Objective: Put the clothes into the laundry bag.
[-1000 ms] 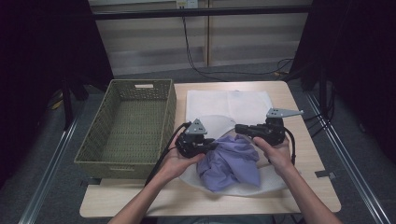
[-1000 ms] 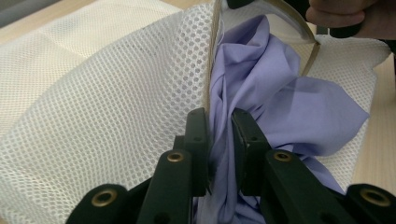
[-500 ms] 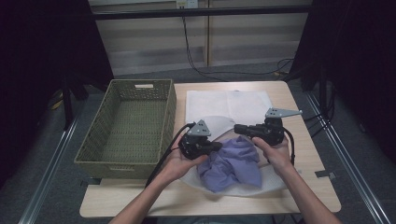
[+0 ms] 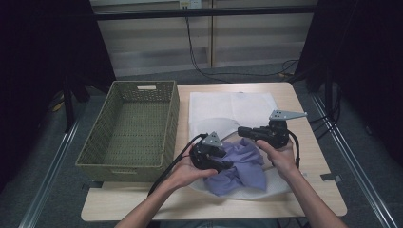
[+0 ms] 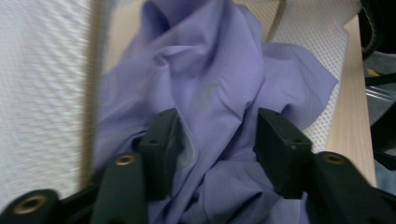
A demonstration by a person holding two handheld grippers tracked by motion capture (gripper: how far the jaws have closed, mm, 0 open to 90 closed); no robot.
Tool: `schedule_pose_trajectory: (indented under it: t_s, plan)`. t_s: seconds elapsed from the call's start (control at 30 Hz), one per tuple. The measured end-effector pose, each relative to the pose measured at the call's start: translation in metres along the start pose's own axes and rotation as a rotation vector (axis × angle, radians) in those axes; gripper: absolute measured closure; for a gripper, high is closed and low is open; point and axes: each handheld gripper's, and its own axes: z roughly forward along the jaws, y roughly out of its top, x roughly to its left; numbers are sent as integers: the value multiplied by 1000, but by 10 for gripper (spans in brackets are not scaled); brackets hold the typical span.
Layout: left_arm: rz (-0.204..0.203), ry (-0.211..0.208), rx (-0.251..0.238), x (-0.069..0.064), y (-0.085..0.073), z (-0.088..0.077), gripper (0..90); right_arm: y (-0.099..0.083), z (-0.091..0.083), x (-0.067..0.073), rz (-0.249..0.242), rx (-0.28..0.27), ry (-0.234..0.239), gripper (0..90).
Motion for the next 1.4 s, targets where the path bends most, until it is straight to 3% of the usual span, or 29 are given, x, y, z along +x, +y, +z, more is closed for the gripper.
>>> schedule_pose_trajectory:
  t_s: [0.07,0.13,0.23,0.3,0.4,0.47,0.5,0.57,0.73,0.8,0.97,1.4]
  plan:
    - [9,-6,8,-2,0,3,400,0,0,0,0,2,-2,880]
    - [20,14,28,-4,0,7,336,-1,1,0,-1,3,-1,880]
    - [23,23,50,-6,-3,14,329,-1,1,0,0,7,1,880]
    - [28,48,84,-7,-5,20,436,-2,2,0,2,11,3,880]
    - [25,71,98,-6,-7,24,722,-2,3,0,1,11,4,880]
    - [17,91,102,-3,-4,22,779,-2,2,1,0,11,4,880]
    - [3,99,77,-3,-3,23,788,-2,2,1,-1,12,3,880]
    - [-8,113,49,-2,2,20,794,-2,2,2,1,14,4,880]
    - [-45,88,-31,2,16,21,796,-1,5,6,-7,17,18,880]
    - [-18,124,-4,0,19,27,796,-1,6,7,-7,21,18,880]
    - [-57,133,-4,8,10,38,795,-5,6,6,-2,32,13,880]
    - [-53,174,41,10,2,45,776,-23,8,7,8,108,8,880]
